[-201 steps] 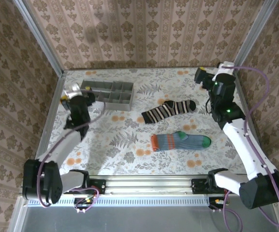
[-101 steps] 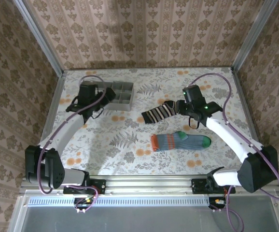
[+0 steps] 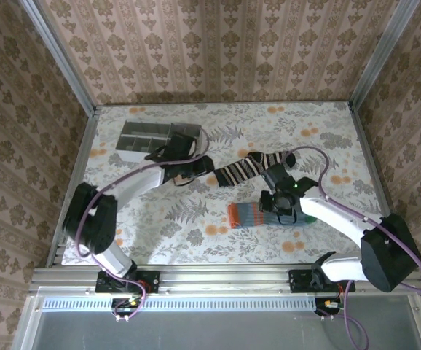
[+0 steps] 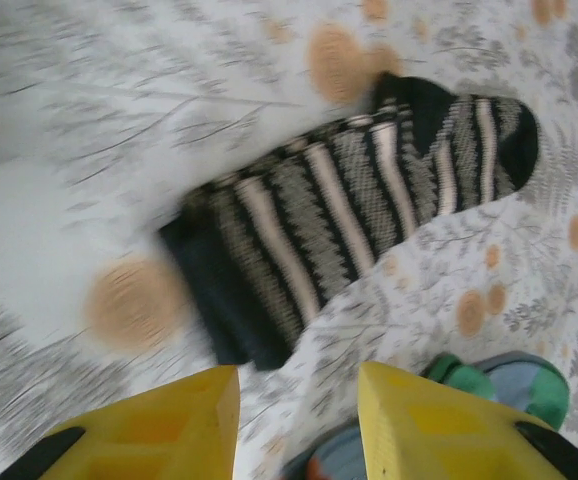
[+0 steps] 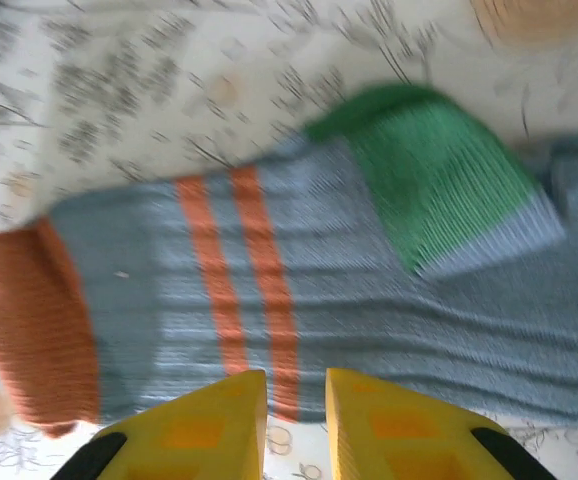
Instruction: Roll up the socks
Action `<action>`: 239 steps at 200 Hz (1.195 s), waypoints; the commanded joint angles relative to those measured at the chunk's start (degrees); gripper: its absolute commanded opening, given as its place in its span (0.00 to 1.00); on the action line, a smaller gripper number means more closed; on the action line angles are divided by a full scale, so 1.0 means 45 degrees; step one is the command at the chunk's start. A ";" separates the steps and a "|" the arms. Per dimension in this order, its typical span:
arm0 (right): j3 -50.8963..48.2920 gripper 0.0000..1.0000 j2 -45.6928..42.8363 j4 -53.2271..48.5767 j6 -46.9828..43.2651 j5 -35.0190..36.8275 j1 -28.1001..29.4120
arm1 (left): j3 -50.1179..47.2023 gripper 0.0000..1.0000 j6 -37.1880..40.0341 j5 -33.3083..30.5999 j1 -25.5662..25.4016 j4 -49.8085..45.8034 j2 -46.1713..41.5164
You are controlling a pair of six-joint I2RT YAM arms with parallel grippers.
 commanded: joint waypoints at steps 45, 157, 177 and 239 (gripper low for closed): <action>-0.0605 0.23 0.1558 0.2109 0.0764 -0.0445 -0.1678 | 0.4107 0.32 0.1711 0.0901 -0.0824 -0.0944 0.4114; 0.2230 0.24 0.4095 -0.0276 -0.0886 0.0296 -0.3503 | -0.1937 0.19 -0.1987 -0.0465 -0.0094 0.1040 0.2028; 0.2785 0.28 0.4194 -0.0299 -0.1284 0.0087 -0.3757 | -0.3739 0.19 -0.3580 -0.0837 -0.0150 0.1974 0.0890; 0.4755 0.35 0.3381 -0.0627 -0.2278 0.0761 -0.1862 | -0.6911 0.16 -0.7019 -0.1769 -0.0513 0.3791 -0.1486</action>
